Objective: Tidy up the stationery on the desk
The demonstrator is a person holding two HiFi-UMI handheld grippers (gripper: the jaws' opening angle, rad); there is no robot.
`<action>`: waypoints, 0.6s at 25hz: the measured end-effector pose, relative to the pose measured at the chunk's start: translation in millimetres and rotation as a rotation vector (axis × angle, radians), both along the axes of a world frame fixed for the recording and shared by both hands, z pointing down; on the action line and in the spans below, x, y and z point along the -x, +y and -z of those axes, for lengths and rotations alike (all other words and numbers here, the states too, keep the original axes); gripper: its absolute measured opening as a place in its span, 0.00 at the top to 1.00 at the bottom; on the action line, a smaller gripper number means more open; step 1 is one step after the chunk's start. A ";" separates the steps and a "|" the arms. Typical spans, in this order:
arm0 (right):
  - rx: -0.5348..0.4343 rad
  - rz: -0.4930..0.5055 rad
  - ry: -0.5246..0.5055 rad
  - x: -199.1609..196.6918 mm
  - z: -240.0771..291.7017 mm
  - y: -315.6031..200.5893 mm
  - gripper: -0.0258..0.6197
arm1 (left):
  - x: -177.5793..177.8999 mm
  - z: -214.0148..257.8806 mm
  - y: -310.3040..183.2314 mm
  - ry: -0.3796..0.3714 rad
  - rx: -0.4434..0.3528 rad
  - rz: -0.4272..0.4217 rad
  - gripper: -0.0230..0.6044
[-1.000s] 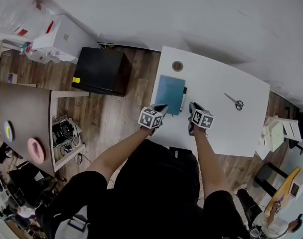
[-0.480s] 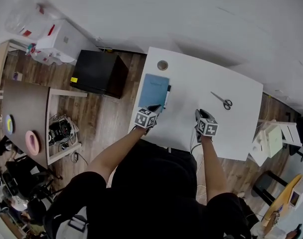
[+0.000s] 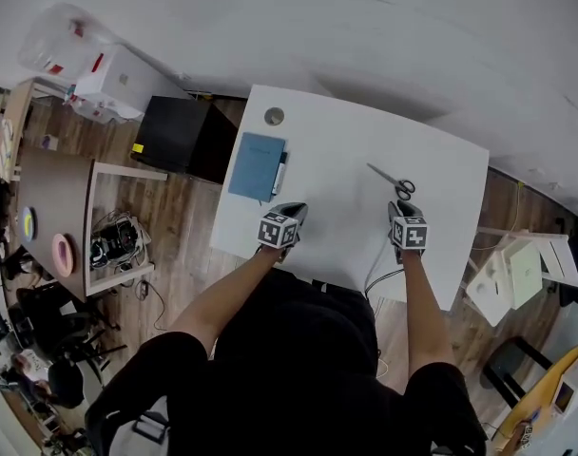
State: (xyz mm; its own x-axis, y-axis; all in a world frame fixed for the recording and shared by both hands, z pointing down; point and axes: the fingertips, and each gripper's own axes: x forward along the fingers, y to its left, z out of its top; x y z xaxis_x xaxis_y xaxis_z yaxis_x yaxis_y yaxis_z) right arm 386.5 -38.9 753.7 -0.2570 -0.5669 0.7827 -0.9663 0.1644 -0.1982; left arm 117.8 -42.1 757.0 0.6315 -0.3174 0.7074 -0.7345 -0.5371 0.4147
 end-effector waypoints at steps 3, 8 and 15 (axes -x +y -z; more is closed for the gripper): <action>-0.015 0.064 0.053 -26.4 -6.4 -8.0 0.82 | -30.1 -3.6 10.0 0.000 0.006 0.005 0.94; -0.030 0.166 0.089 -41.4 -12.2 -24.7 0.82 | -70.8 -7.4 13.9 0.004 0.016 0.011 0.94; -0.026 0.265 0.111 -47.6 -20.2 -38.1 0.82 | -102.2 -5.5 10.9 0.008 0.021 0.014 0.94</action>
State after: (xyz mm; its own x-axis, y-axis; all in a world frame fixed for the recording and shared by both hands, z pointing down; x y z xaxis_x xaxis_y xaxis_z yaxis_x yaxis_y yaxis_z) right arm 434.1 -77.0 773.8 -0.3128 -0.5117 0.8002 -0.9043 0.4180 -0.0862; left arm 220.0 -31.2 762.5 0.6330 -0.3117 0.7086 -0.7384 -0.5180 0.4318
